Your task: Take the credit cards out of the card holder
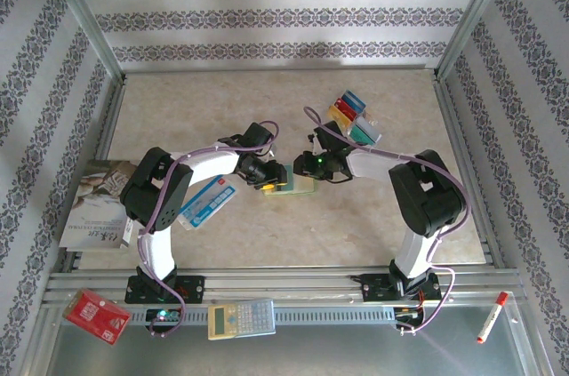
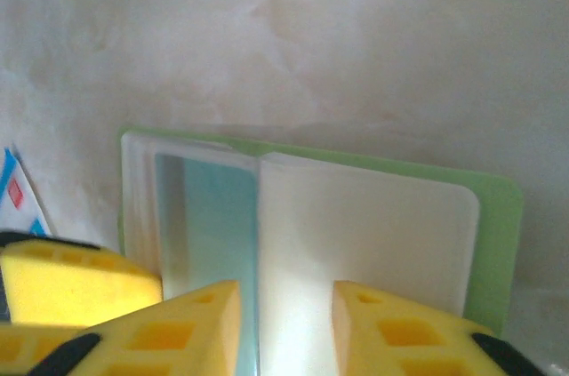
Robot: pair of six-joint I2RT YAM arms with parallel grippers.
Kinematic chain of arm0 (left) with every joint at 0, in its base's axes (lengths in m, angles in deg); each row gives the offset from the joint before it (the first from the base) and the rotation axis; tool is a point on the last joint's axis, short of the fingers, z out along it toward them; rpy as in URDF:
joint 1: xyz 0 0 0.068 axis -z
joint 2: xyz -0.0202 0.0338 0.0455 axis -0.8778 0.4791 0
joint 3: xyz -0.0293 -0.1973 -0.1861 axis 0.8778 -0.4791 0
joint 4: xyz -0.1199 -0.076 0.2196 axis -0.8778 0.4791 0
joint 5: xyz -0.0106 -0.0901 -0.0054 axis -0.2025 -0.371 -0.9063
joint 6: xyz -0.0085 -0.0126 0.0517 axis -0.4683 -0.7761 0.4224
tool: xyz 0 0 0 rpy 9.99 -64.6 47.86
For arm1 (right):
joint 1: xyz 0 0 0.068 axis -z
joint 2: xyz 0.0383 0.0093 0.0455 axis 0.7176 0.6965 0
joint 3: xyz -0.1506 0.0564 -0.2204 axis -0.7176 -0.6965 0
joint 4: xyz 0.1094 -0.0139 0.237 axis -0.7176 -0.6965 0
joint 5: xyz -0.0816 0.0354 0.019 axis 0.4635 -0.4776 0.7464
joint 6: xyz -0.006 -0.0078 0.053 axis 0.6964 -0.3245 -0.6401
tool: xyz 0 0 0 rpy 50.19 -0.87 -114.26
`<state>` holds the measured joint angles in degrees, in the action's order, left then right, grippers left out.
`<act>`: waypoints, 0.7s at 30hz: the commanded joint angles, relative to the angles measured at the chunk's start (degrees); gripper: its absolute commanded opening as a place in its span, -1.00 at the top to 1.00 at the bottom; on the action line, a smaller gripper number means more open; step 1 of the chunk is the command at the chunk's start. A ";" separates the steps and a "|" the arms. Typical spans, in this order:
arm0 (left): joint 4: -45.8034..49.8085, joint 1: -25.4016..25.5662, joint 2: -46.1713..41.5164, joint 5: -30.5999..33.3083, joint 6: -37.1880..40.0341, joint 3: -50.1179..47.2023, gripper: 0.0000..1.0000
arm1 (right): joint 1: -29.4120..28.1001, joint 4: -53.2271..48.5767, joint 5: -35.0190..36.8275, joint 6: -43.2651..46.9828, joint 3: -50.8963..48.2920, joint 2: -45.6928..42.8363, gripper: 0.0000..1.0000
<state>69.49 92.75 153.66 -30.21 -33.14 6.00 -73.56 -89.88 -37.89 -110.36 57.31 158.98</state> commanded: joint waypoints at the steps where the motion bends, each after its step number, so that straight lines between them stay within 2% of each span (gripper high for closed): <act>1: 0.71 -0.08 2.52 2.61 1.46 -0.82 0.17 | -1.94 -5.95 1.03 6.31 2.30 0.49 0.15; 4: 0.65 -0.09 2.69 2.63 1.41 -0.98 0.22 | -3.13 -7.93 2.44 8.21 3.36 1.51 0.03; 8: 0.38 -0.06 2.46 2.48 1.21 -1.31 0.31 | -4.96 -13.66 8.17 10.10 6.75 4.06 0.01; 13: -2.21 -0.09 1.01 0.58 -0.69 -2.65 0.45 | -5.69 -16.56 12.20 9.75 8.09 7.00 0.15; 17: -3.72 -0.11 -1.04 -0.35 -2.24 -3.28 0.47 | -6.21 -19.13 15.21 9.71 9.12 8.95 0.30; 21: -4.12 -0.68 -4.62 1.62 -3.62 -4.25 0.47 | -6.22 -19.65 16.45 9.47 8.85 9.75 0.43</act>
<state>66.36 92.73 152.04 -29.58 -35.00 3.11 -79.42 -103.96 -26.48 -101.55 67.10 165.32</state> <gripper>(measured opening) 0.267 0.291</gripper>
